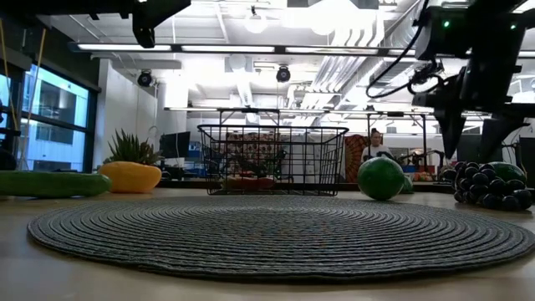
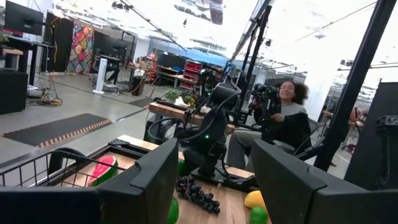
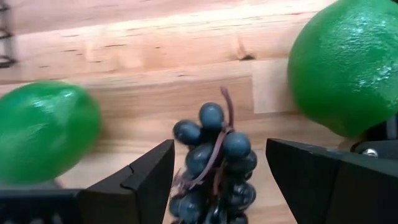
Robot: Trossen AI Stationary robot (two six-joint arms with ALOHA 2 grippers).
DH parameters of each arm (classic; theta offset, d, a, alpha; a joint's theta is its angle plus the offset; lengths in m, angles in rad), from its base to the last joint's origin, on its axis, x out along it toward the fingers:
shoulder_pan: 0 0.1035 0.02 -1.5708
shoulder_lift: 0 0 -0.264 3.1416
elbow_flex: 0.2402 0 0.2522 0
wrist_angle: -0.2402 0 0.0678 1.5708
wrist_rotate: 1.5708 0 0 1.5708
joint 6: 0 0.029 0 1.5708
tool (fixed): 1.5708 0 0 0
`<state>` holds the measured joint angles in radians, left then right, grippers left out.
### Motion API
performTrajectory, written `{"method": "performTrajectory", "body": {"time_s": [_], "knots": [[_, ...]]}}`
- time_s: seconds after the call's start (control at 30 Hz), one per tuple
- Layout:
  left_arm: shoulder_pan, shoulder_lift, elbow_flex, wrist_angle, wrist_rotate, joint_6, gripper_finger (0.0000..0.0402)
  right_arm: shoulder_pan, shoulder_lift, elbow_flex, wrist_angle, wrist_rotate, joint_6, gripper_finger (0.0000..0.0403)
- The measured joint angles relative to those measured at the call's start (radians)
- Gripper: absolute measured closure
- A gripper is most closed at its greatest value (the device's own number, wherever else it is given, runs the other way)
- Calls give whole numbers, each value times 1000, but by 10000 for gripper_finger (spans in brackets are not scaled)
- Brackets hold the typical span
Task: Build produce basket
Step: Put the black grapes into the black wire basket
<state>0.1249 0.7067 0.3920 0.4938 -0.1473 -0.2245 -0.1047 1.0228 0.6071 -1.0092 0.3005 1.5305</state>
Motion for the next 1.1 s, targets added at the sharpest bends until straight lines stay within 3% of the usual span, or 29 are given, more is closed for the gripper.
{"method": "performTrajectory", "body": {"time_s": [0.6, 1.1], "knots": [[0, 0, 0, -4, -25, 0, 209, -6, 182, 0, 90, 38, 41, 176], [0, 0, 0, -4, -25, 0, 209, -88, 195, 0, 79, 41, -48, 316]]}}
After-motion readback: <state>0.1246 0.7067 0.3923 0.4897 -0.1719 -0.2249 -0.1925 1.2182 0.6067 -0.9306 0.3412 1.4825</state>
